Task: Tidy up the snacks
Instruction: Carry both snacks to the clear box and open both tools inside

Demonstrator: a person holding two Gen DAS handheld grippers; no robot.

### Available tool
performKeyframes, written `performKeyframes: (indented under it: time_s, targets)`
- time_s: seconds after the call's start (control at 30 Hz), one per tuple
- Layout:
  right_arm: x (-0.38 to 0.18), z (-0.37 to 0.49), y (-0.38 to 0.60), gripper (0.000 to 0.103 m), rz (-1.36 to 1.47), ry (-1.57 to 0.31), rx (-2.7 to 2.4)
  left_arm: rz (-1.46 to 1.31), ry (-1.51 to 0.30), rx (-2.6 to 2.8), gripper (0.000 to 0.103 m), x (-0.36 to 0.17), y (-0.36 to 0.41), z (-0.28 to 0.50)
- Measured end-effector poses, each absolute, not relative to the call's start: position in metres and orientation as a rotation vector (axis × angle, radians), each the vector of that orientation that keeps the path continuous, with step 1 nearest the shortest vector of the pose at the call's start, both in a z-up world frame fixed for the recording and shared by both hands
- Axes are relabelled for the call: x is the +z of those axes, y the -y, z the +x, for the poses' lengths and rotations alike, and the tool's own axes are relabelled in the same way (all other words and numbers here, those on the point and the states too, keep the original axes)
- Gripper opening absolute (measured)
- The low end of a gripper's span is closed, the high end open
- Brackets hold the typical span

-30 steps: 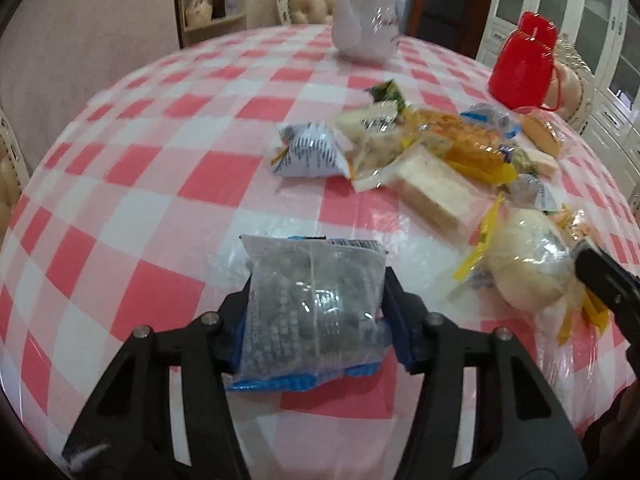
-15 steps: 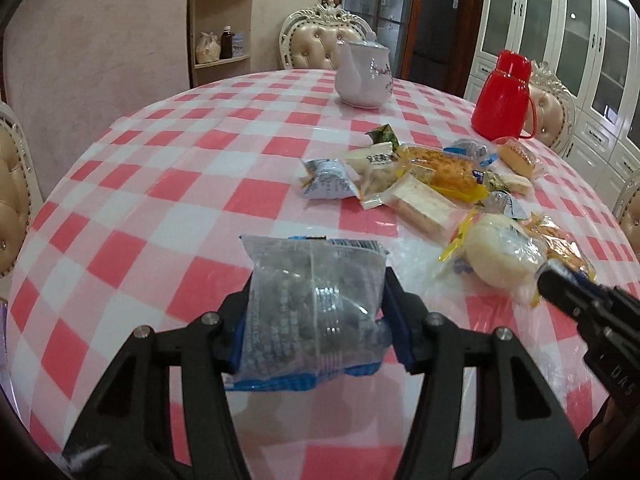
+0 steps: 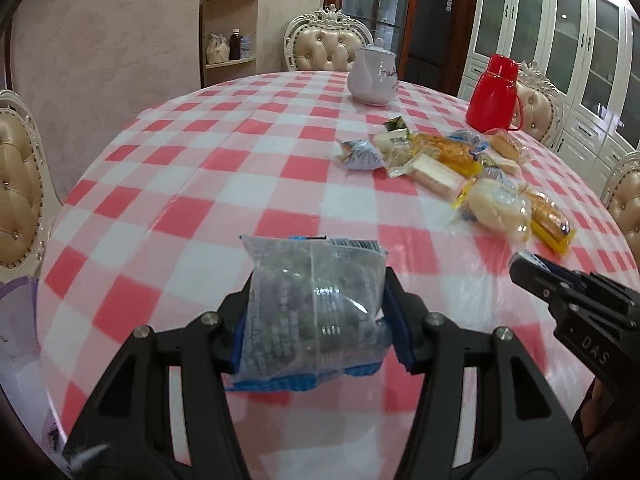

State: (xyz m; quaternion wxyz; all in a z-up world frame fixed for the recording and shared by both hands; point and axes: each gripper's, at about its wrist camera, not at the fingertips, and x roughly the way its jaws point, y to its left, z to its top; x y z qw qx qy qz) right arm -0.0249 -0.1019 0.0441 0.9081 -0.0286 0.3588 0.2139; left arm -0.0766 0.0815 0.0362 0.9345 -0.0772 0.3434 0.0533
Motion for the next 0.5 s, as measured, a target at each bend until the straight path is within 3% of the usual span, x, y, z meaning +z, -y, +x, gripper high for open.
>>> performKeyframes:
  time_s: [0.5]
  targets:
    - [0.032,-0.065,0.019,0.021,-0.169,-0.771,0.563,-0.212,-0.71,0.212,0.059,0.022,-0.163,-0.139]
